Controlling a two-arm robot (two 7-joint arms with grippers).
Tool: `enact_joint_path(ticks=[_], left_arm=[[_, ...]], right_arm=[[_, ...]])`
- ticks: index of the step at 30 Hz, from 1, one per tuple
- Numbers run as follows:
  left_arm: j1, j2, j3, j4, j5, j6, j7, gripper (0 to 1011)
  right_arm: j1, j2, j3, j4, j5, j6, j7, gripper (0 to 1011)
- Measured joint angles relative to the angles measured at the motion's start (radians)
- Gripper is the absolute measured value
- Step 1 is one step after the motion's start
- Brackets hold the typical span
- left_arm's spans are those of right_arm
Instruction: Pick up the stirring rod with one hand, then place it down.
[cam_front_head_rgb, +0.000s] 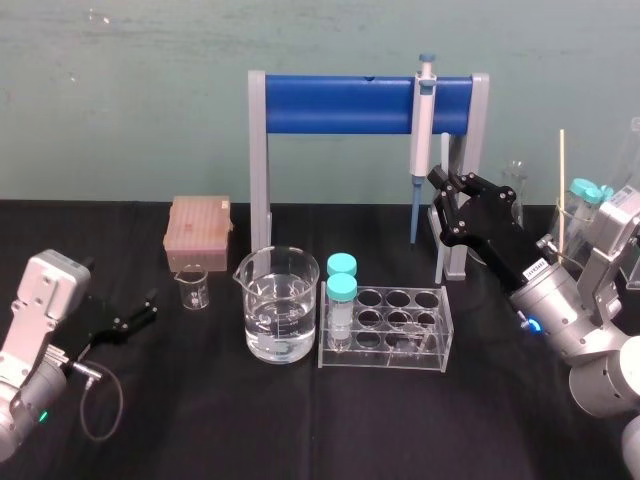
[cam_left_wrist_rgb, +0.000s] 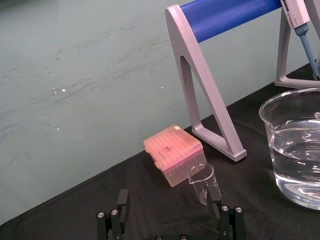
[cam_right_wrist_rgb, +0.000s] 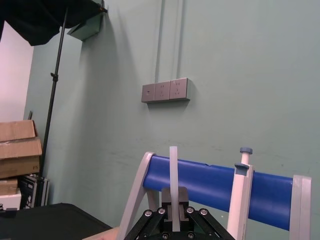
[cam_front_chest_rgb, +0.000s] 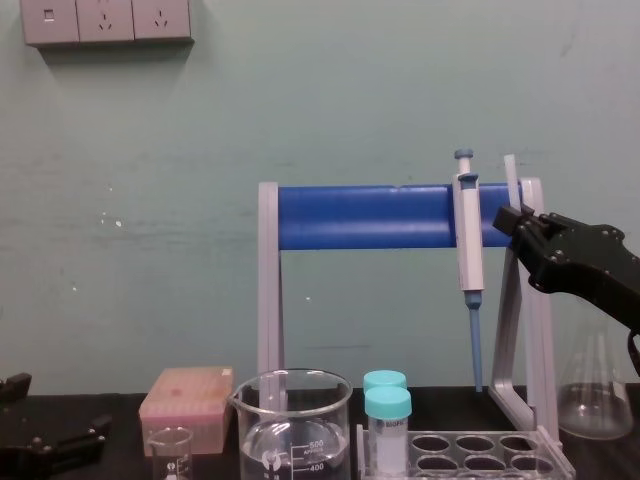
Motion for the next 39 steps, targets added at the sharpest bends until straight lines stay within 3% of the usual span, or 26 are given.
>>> enact_joint_path(ticks=[39], left_arm=[[0.0,0.0,0.0,0.0,0.0,0.0,0.0,1000]], right_arm=[[0.001,0.0,-0.001,0.0,0.002,0.001,0.001,69]])
